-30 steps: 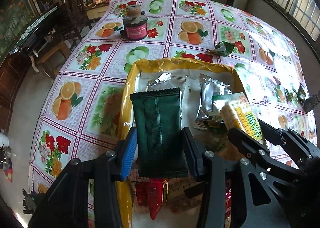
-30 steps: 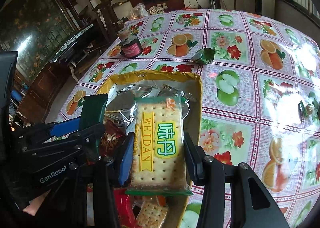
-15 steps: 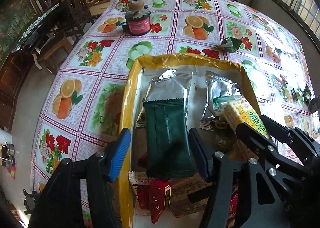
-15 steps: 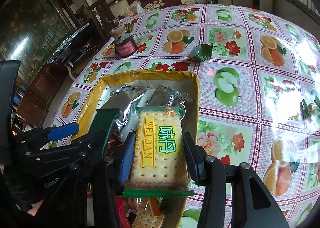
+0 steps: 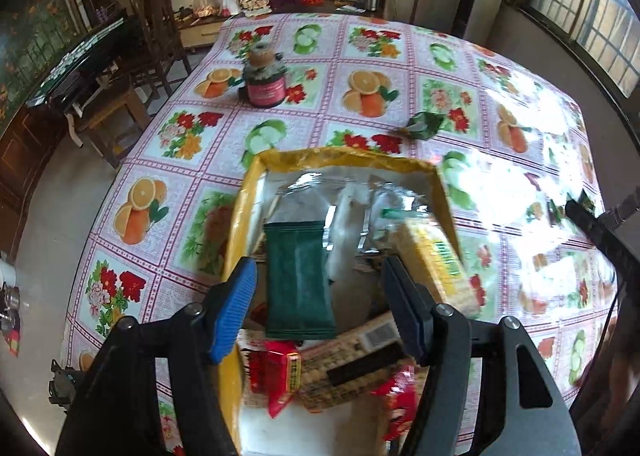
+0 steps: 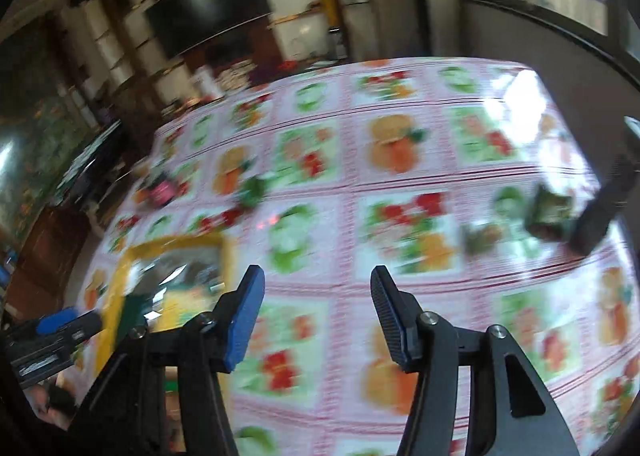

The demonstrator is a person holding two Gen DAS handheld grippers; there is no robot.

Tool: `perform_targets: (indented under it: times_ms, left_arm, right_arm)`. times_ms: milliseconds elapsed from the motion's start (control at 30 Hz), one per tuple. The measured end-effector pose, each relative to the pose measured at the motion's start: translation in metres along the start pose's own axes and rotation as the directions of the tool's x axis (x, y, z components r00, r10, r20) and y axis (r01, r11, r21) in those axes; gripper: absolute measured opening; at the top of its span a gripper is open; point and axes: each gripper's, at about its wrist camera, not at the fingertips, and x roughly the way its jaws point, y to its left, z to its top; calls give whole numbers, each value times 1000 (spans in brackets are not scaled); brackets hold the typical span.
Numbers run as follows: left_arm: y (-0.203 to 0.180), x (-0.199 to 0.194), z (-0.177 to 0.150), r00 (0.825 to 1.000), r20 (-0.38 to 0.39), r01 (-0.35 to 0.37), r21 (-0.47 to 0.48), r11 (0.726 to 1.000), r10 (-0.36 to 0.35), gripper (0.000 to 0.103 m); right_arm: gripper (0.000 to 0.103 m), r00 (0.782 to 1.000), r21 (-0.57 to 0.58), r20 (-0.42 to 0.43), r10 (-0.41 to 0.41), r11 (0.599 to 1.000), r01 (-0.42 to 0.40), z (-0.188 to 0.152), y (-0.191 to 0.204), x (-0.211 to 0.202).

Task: Organize snacks
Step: 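Grasp the green garlic pea packet with the right gripper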

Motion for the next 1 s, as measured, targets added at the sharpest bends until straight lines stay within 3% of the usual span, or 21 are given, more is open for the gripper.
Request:
perform_targets:
  times_ms: [133, 200, 400, 567, 1000]
  left_arm:
    - [-27, -6, 0, 999, 6, 34, 37, 999, -34, 68]
    - [-40, -7, -2, 999, 4, 53, 61, 997, -53, 68]
    - [-62, -5, -1, 996, -7, 84, 107, 991, -84, 68]
    - [-68, 0, 0, 996, -16, 90, 116, 989, -89, 68]
    - [-77, -3, -3, 995, -16, 98, 126, 987, -97, 68]
  right_arm:
    - [56, 988, 82, 32, -150, 986, 147, 31, -68, 8]
    - [56, 980, 103, -9, -201, 974, 201, 45, -91, 24]
    - [57, 945, 68, -70, -320, 943, 325, 67, -117, 70]
    - [57, 934, 9, -110, -339, 940, 342, 69, -117, 94]
    - [61, 950, 28, -168, -263, 962, 271, 39, -110, 92]
